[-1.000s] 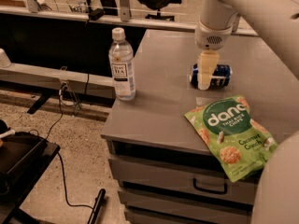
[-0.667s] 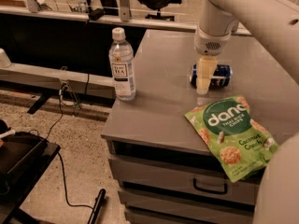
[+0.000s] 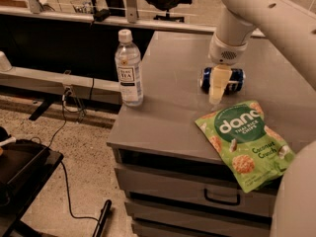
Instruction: Place pepsi can upright
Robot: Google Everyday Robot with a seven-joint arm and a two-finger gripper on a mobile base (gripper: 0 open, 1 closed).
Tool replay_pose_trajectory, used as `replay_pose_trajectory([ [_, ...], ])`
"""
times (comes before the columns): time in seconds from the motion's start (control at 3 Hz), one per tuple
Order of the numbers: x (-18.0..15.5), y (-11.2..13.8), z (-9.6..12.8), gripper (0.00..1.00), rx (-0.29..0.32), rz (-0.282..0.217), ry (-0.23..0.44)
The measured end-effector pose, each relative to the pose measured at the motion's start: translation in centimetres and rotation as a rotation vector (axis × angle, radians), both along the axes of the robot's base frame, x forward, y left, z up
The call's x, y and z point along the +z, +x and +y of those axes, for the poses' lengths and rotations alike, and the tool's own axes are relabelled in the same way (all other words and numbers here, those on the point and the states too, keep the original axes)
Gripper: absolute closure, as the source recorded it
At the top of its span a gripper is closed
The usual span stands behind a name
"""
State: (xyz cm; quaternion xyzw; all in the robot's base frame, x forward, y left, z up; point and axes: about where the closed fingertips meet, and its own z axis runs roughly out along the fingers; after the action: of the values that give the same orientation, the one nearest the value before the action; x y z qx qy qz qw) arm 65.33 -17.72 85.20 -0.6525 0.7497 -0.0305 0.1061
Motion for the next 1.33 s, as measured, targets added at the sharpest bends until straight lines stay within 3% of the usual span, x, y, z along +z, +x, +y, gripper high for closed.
replay_pose_trajectory([
  [0.33, -0.4, 0.1, -0.1, 0.18, 0.008, 0.002, 0.005],
  [1.33, 1.3, -0.5, 1.7, 0.88, 0.091, -0.038, -0.058],
])
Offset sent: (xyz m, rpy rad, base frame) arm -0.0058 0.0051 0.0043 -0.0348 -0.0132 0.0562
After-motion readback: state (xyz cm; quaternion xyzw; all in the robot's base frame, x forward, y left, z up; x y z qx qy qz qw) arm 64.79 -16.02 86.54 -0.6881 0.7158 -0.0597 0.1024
